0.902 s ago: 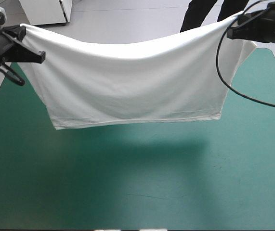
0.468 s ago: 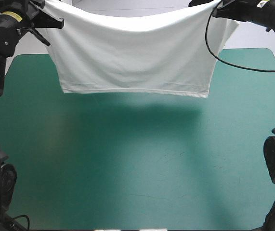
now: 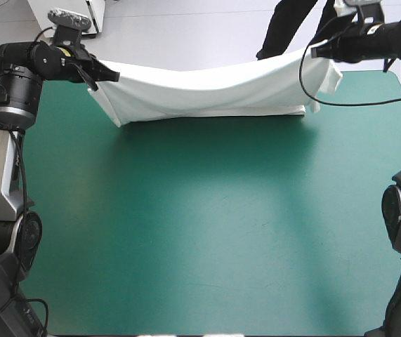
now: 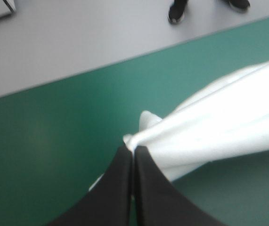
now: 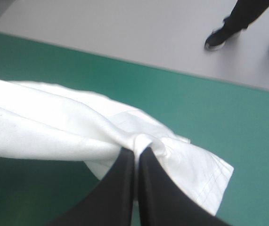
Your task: Fold the cloth
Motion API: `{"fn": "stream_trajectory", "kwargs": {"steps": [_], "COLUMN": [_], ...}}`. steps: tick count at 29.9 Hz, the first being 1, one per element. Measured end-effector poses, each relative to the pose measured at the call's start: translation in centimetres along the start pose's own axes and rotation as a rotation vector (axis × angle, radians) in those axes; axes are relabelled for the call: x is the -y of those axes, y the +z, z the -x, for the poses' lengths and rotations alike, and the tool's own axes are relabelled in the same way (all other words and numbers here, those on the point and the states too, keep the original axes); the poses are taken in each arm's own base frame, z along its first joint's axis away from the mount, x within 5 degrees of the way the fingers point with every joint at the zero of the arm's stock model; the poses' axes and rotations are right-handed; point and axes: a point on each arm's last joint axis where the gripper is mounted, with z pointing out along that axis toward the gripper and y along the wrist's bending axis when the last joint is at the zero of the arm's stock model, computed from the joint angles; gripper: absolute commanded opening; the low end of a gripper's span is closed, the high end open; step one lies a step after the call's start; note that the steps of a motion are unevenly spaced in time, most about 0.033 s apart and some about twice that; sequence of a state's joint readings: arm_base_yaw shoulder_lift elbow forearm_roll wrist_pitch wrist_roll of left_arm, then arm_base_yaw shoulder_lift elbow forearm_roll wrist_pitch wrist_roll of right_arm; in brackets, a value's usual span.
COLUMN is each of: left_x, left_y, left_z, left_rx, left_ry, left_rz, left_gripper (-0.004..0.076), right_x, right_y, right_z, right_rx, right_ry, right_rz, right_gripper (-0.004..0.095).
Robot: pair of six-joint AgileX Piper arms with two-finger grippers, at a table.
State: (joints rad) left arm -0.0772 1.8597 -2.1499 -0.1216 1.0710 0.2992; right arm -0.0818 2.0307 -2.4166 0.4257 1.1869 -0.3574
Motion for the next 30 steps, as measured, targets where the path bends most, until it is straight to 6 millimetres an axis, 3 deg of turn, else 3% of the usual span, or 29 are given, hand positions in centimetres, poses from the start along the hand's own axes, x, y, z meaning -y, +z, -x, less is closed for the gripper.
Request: {"fn": "stream_trajectory", "kwargs": {"steps": [8,16,30], "left_x": [1.1,2.3,4.7], "left_y": [1.9,1.3,-0.7], "left_z": [-4.1,-7.5,-16.6], "left_rx": [-0.283,-0.391,-0.622], "left_ry": [-0.024,-0.055,-0.069], "left_rz": [-0.102,-0.160,-0.222], "left_gripper": [-0.0022,-0.0022,-0.0022], "right_x": [0.8,-1.1,-3.7], "right_y": [4.8,2.1,0.4], "right_z": [-6.1,-10.3,-20.9], "right_rx": [-0.294,-0.424,-0.671], "right_ry": [0.102,0.138,0.212], "right_rz": [0.074,0.098,0.146], "right_gripper": [-0.0013,-0.0013,-0.0013]}}
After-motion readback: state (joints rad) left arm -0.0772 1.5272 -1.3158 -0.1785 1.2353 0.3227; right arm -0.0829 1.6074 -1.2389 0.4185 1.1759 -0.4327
